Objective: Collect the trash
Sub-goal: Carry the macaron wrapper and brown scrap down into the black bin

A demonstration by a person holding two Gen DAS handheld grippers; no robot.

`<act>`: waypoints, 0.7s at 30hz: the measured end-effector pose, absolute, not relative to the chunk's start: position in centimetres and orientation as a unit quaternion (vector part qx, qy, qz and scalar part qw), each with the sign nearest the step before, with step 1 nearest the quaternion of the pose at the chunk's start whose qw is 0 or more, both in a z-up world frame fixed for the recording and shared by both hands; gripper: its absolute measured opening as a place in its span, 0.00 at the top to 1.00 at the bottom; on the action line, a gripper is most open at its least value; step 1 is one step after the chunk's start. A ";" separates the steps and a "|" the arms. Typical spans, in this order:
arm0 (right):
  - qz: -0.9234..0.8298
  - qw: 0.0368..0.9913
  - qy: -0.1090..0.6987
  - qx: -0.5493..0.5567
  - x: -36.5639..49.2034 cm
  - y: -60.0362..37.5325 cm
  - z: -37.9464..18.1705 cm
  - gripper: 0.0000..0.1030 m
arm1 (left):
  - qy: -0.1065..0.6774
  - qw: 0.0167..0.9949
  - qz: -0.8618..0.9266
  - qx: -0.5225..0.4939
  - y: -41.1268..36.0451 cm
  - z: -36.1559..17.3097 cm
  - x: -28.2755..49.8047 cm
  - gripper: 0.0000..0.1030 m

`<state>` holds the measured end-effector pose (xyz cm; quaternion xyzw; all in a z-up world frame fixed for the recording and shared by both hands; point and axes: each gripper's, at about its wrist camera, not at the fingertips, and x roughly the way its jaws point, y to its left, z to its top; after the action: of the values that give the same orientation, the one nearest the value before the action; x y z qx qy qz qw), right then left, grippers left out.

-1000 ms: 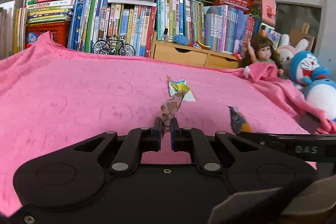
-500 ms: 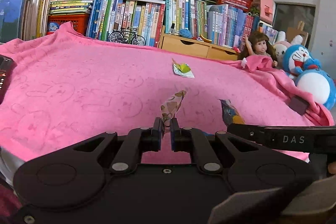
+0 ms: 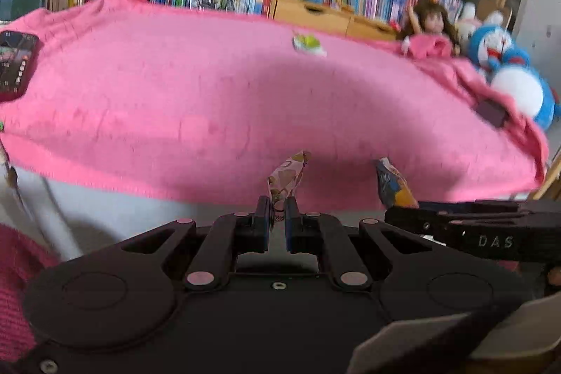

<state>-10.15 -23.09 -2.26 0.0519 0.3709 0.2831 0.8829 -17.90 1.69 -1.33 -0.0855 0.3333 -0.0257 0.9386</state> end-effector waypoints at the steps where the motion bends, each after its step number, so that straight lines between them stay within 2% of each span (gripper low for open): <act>1: 0.281 0.881 0.376 0.050 -10.3 -23.0 -2.7 0.49 | 0.344 0.935 -0.028 -0.082 1.6 -1.8 -17.9 0.92; 9: 0.271 0.864 0.423 0.038 -10.8 -22.5 -6.2 0.49 | 0.431 0.898 -0.033 -0.084 1.3 -5.9 -17.4 0.92; 21: 0.256 0.837 0.481 0.047 -11.1 -21.2 -11.1 0.48 | 0.508 0.859 -0.014 -0.063 0.9 -10.8 -15.8 0.91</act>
<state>-11.07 -21.21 -11.06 0.0466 0.4809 0.2563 0.8372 -15.84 0.91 -10.76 -0.0635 0.5084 -0.0142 0.8586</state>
